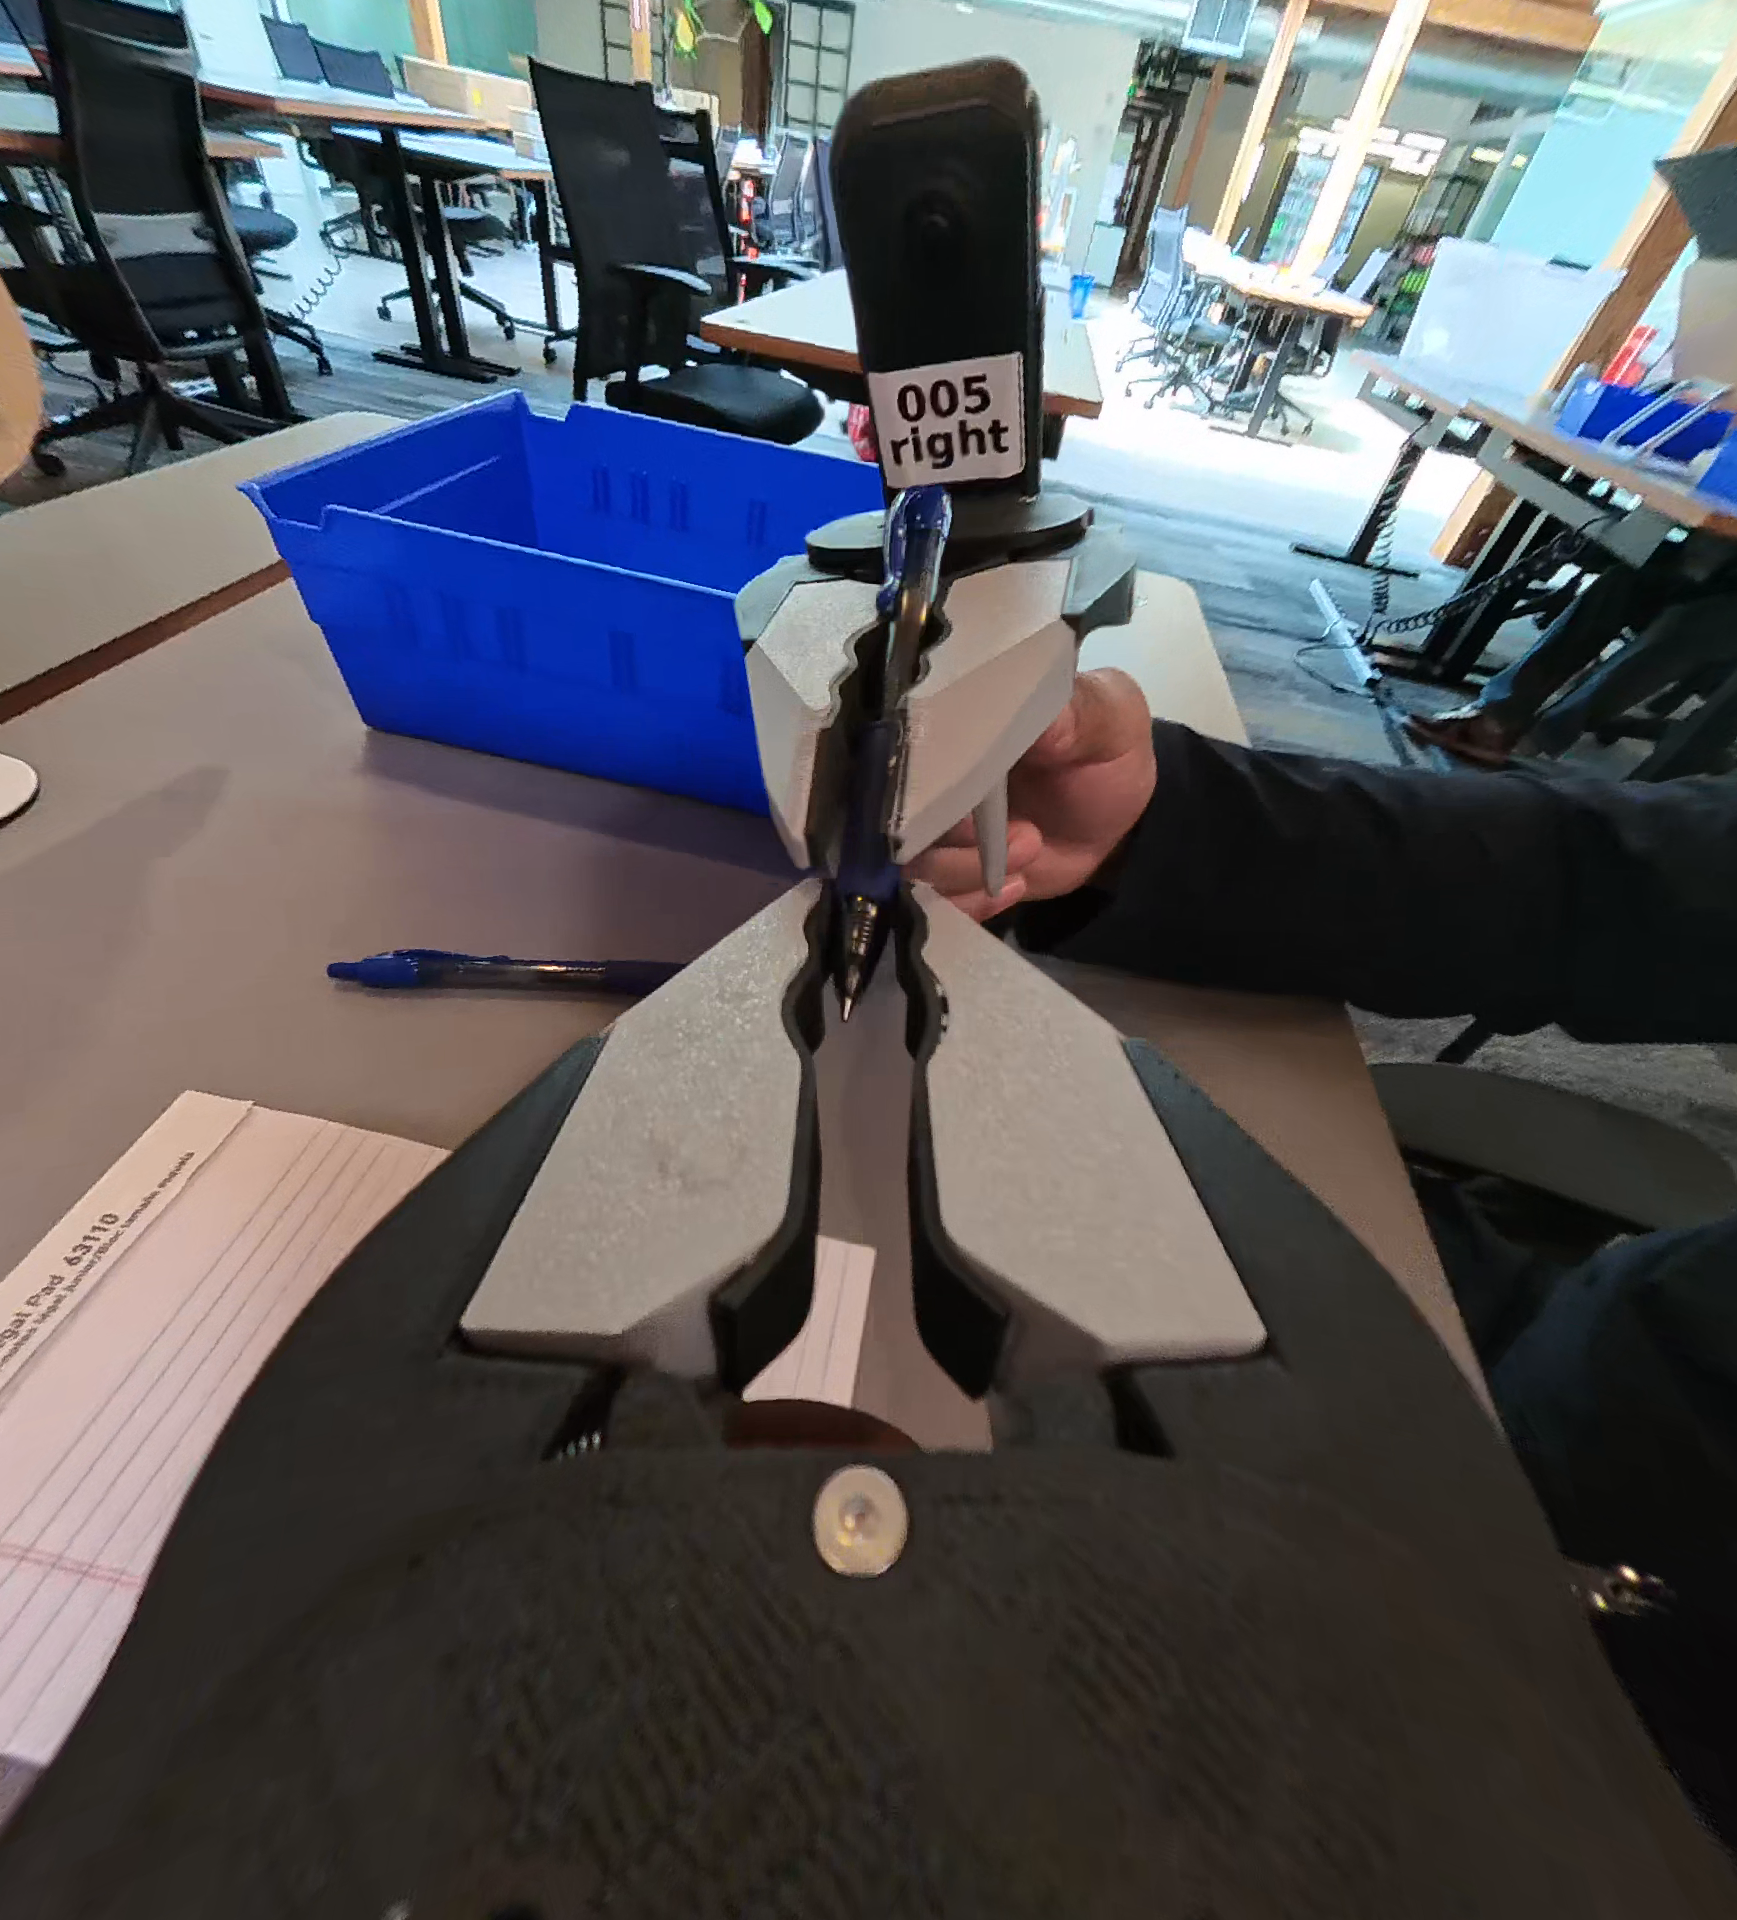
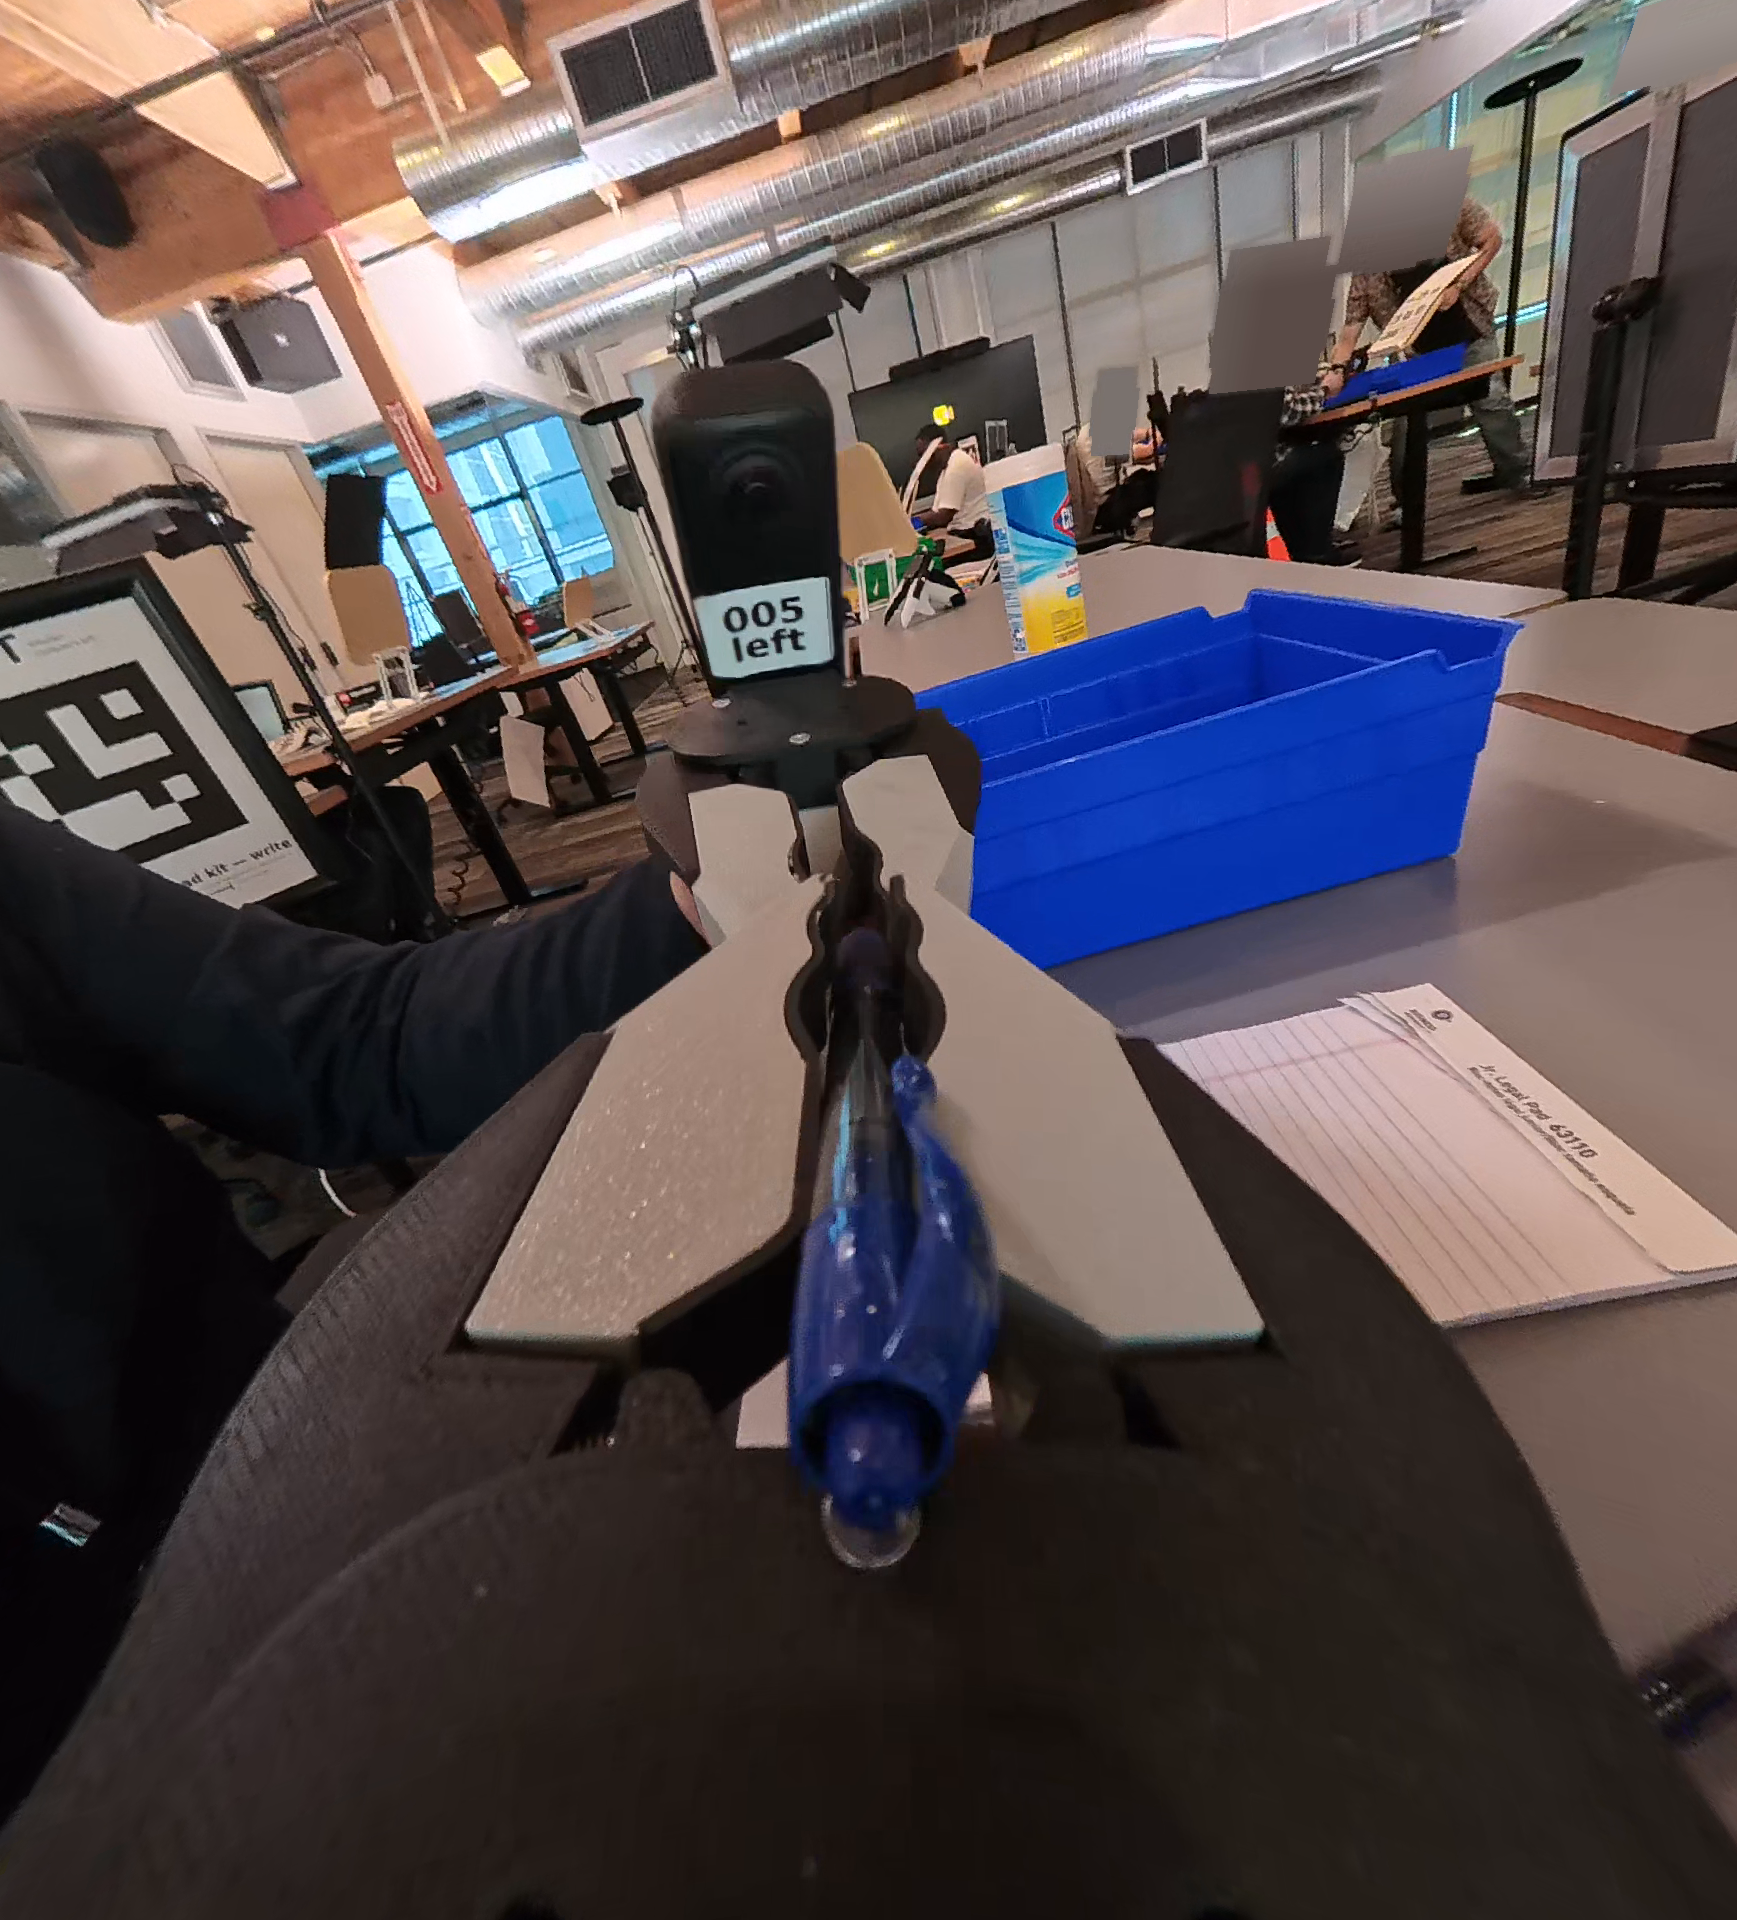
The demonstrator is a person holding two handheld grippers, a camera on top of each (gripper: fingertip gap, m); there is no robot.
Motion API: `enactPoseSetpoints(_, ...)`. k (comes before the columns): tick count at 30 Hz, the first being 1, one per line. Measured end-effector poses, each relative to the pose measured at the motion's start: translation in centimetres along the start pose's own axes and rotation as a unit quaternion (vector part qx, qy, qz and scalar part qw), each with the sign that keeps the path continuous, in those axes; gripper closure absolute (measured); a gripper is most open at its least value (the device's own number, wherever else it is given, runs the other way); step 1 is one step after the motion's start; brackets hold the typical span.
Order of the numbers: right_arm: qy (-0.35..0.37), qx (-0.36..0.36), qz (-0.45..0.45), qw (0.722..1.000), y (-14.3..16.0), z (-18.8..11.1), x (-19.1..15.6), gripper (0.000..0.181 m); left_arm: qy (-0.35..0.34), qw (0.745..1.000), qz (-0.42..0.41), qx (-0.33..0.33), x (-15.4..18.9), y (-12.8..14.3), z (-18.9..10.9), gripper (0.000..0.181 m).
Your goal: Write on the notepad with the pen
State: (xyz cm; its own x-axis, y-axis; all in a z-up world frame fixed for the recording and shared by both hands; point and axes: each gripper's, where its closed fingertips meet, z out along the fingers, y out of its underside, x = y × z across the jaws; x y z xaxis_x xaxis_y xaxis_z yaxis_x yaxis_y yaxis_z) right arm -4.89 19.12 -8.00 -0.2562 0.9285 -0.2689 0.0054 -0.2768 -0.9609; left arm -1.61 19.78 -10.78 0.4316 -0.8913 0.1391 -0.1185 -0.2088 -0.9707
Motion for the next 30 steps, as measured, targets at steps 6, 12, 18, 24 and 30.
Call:
enactPoseSetpoints(6,0.014,-0.032,0.001,0.999,1.0,0.1,0.5,0.169,-0.014,1.0,0.016,-0.019,-0.3,0.5,-0.1,0.174)
enactPoseSetpoints(12,0.018,-0.045,0.009,0.999,1.4,-0.1,0.9,0.169,-0.036,0.998,0.04,-0.034,-0.7,1.0,0.2,0.173)
enactPoseSetpoints(18,0.018,-0.051,0.016,0.998,1.6,-0.2,1.0,0.162,-0.064,0.995,0.07,-0.045,-1.3,1.2,0.2,0.173)
enactPoseSetpoints(24,0.038,-0.06,-0.001,0.997,1.9,-0.2,1.5,0.168,-0.073,0.993,0.082,-0.054,-1.5,1.5,0.2,0.173)
enactPoseSetpoints(30,0.037,-0.046,-0.002,0.998,1.3,-0.4,1.4,0.17,-0.087,0.992,0.085,-0.044,-1.7,1.0,0.3,0.173)
